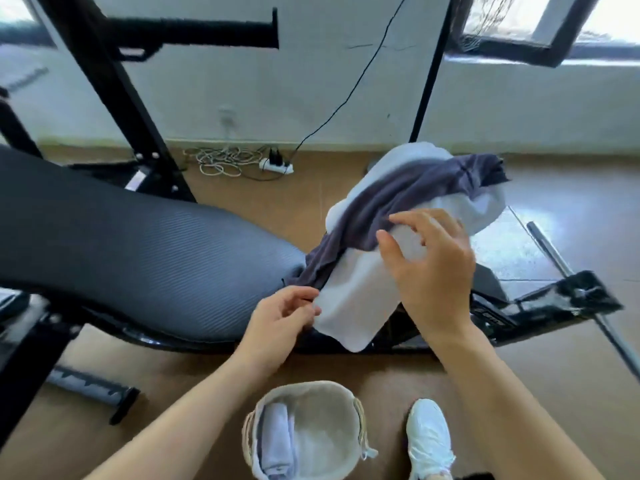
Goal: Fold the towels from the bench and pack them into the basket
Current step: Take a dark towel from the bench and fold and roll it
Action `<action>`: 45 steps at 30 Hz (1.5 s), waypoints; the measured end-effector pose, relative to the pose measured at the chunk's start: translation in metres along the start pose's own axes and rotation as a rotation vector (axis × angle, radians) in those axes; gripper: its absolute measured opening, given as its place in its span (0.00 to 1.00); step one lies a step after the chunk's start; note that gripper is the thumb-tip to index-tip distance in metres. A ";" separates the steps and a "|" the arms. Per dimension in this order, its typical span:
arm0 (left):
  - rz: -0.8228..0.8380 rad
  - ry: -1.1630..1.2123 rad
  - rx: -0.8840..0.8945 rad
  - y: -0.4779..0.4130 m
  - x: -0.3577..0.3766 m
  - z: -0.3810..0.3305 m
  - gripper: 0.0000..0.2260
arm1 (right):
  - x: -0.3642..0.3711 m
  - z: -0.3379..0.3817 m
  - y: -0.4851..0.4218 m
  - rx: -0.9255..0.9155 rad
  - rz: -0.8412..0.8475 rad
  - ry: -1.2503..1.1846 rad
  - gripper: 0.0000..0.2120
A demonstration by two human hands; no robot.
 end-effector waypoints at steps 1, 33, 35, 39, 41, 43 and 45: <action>0.006 -0.012 0.035 -0.008 0.006 -0.017 0.08 | -0.009 -0.009 -0.007 0.011 -0.048 0.039 0.10; -0.447 0.385 0.165 -0.080 -0.051 -0.153 0.12 | -0.018 -0.092 -0.029 0.260 0.118 -0.005 0.12; -0.435 0.366 0.171 -0.062 -0.059 -0.154 0.12 | -0.030 -0.082 -0.027 0.265 0.051 0.009 0.10; -0.270 0.320 0.199 -0.022 -0.054 -0.161 0.10 | -0.024 -0.030 -0.014 0.082 0.187 -0.076 0.25; -0.182 0.316 0.208 -0.004 -0.050 -0.164 0.11 | -0.010 0.003 0.000 -0.035 0.298 -0.106 0.33; -0.104 0.333 0.211 0.013 -0.048 -0.163 0.11 | 0.002 0.029 0.014 -0.083 0.364 -0.115 0.34; -0.051 0.339 0.207 0.030 -0.049 -0.158 0.11 | 0.008 0.046 0.026 -0.093 0.364 -0.129 0.26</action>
Point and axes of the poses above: each hand's wrist, its own y-axis away from the middle knuckle, its own x-axis out of the palm, z = x × y, the point moved 8 cm from there along -y, towards the middle knuckle, and after that the axes turned 2 degrees about x, right-handed, at the moved point
